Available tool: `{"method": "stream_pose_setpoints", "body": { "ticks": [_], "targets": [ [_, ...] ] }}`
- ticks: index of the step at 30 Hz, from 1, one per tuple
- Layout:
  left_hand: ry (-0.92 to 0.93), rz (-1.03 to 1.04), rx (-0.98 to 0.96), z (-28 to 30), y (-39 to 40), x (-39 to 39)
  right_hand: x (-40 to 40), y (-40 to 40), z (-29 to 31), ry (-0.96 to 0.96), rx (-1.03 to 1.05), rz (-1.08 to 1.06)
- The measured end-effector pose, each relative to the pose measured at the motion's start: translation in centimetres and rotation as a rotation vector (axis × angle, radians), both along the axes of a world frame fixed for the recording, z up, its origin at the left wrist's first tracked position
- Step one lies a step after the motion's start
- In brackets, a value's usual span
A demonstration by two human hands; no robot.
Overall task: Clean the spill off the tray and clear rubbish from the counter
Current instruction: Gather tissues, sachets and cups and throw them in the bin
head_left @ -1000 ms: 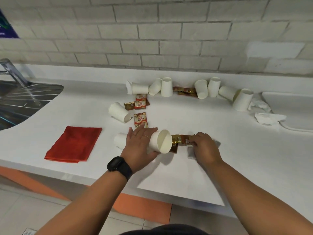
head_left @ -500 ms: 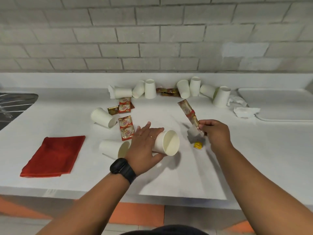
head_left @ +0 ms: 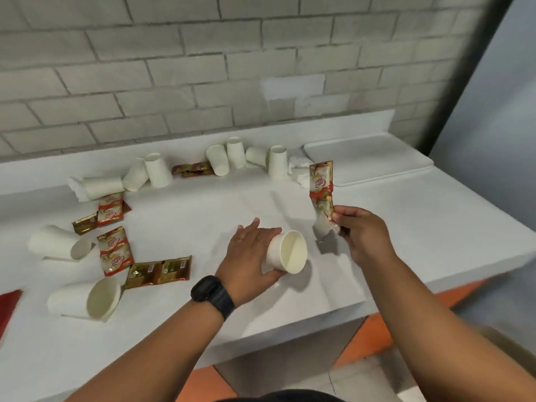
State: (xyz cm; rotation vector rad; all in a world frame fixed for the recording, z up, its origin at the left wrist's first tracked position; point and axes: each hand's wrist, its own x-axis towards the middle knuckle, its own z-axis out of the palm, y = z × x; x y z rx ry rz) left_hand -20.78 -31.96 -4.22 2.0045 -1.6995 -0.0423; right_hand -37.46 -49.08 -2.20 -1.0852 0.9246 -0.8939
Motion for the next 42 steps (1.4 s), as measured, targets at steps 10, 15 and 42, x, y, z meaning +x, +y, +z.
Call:
{"method": "stream_pose_setpoints", "body": {
  "ticks": [10,15,42],
  "targets": [
    [0.125,-0.281,0.035,-0.1,-12.0,-19.7,-23.1,-6.2,0.5,0.045,-0.026,-0.298],
    [0.192,-0.400,0.068,-1.6,-16.5,-29.0,-33.2,-7.9,-1.7,0.088,0.050,-0.431],
    [0.724,-0.061,0.967,-21.0,-26.1,-46.3,-53.1,-9.1,-28.5,0.552,0.706,-0.569]
  ]
}}
